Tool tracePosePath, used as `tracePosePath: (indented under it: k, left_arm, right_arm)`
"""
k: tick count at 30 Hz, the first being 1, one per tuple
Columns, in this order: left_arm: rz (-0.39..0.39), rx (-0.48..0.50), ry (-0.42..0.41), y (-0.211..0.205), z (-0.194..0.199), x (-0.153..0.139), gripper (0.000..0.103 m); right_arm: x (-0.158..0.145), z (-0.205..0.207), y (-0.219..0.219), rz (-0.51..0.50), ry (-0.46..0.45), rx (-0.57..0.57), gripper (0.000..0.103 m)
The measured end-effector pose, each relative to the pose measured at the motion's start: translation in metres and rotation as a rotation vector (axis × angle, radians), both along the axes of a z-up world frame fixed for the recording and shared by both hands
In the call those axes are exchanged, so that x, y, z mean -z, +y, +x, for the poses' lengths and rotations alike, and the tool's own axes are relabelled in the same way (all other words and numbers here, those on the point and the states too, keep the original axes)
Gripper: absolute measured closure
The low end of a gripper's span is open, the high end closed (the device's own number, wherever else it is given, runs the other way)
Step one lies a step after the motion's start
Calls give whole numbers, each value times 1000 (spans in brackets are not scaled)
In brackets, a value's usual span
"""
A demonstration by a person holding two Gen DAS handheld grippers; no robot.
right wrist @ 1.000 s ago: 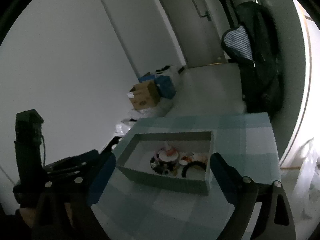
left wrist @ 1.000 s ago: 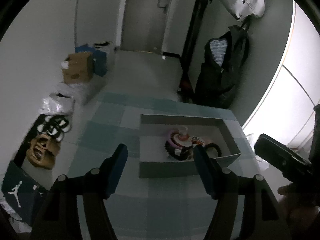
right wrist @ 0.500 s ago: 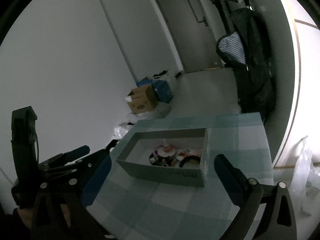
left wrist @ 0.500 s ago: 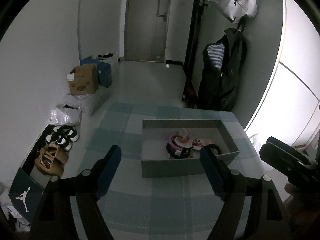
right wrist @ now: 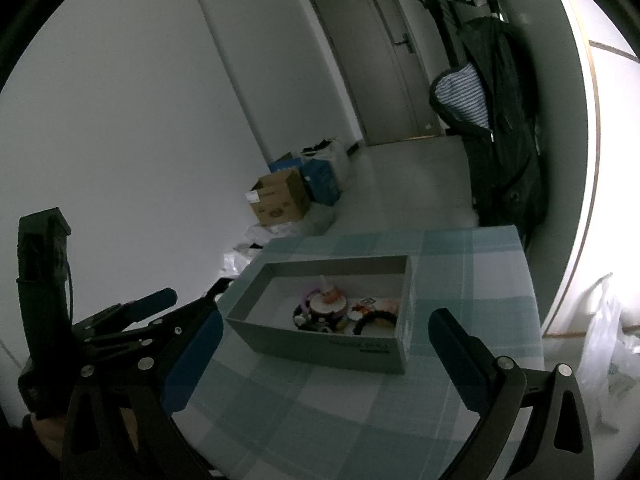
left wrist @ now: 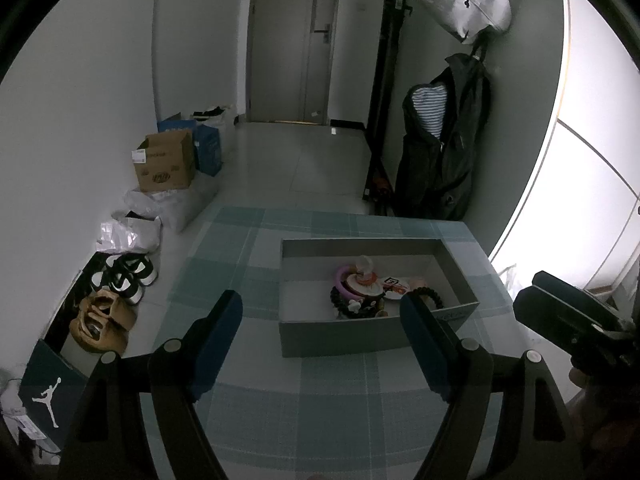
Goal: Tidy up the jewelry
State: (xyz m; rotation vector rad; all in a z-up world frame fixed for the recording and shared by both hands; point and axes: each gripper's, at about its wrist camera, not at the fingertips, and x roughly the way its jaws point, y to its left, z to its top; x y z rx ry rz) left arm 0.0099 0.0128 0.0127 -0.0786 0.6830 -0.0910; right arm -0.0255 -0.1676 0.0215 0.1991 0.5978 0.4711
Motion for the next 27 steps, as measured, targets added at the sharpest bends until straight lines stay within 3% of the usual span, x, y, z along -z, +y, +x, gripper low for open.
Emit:
tracePosePath:
  k: [27]
  left_arm:
    - [-18, -19, 9, 0, 4, 1, 25]
  right_arm:
    - [4, 1, 1, -13, 6, -2, 0]
